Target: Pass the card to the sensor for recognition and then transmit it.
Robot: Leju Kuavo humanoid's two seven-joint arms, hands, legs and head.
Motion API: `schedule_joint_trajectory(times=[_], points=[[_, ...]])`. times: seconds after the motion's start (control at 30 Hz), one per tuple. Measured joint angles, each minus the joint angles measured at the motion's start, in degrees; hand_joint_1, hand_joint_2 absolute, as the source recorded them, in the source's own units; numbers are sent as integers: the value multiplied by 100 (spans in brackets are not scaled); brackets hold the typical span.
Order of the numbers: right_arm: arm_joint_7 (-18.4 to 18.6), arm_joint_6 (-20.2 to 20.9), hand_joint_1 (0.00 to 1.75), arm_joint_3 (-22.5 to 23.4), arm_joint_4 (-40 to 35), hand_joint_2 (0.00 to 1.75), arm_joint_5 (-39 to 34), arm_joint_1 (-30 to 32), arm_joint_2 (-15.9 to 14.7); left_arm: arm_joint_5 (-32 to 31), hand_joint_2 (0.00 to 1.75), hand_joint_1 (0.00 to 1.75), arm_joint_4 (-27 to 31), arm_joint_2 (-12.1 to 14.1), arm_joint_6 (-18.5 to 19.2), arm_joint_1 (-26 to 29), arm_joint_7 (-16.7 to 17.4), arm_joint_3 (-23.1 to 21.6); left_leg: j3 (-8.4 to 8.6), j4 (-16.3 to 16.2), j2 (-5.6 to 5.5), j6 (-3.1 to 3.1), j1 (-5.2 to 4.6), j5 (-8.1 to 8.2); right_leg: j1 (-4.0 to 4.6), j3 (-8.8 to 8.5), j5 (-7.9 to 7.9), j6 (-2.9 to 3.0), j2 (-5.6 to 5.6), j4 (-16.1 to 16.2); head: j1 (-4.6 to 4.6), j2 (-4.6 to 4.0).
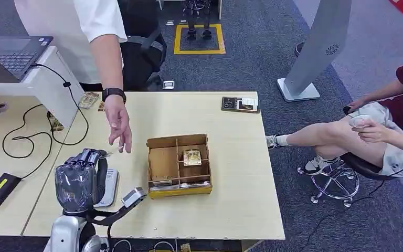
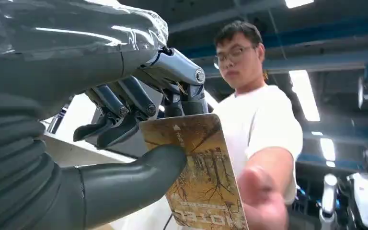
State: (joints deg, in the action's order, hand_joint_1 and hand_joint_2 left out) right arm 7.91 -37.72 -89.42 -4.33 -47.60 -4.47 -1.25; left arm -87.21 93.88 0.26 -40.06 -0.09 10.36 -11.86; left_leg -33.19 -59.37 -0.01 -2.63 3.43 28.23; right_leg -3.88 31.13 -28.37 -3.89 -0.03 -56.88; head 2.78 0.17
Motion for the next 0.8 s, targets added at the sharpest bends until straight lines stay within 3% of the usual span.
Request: schedule_joint_trajectory(times=[0.2, 0.57, 0.6, 0.8], points=[[33, 11, 0, 0, 0, 175, 83, -3, 17, 24, 175, 175, 105, -365, 2, -113, -293, 310, 0, 0, 0, 0, 0, 0, 0, 0, 0, 0, 1, 0, -2, 0], [94, 13, 0, 0, -11, 175, 197, -17, 22, 197, 175, 175, -72, -614, 11, -542, -796, 634, -1, 0, 1, 0, 0, 0, 0, 1, 0, 0, 1, 0, -2, 0], [98, 11, 0, 0, -13, 175, 197, -16, 22, 328, 175, 0, -107, -664, 11, -563, -953, 642, -2, -1, 1, 0, 0, 0, 0, 2, 0, 0, 1, 0, 0, 0], [107, 2, 0, 0, -31, 175, 175, -13, 22, 697, 175, 0, -258, -913, 11, -613, -1392, 649, -6, -1, 0, 2, 0, 2, 0, 5, 0, 0, 0, 0, 0, 0]])
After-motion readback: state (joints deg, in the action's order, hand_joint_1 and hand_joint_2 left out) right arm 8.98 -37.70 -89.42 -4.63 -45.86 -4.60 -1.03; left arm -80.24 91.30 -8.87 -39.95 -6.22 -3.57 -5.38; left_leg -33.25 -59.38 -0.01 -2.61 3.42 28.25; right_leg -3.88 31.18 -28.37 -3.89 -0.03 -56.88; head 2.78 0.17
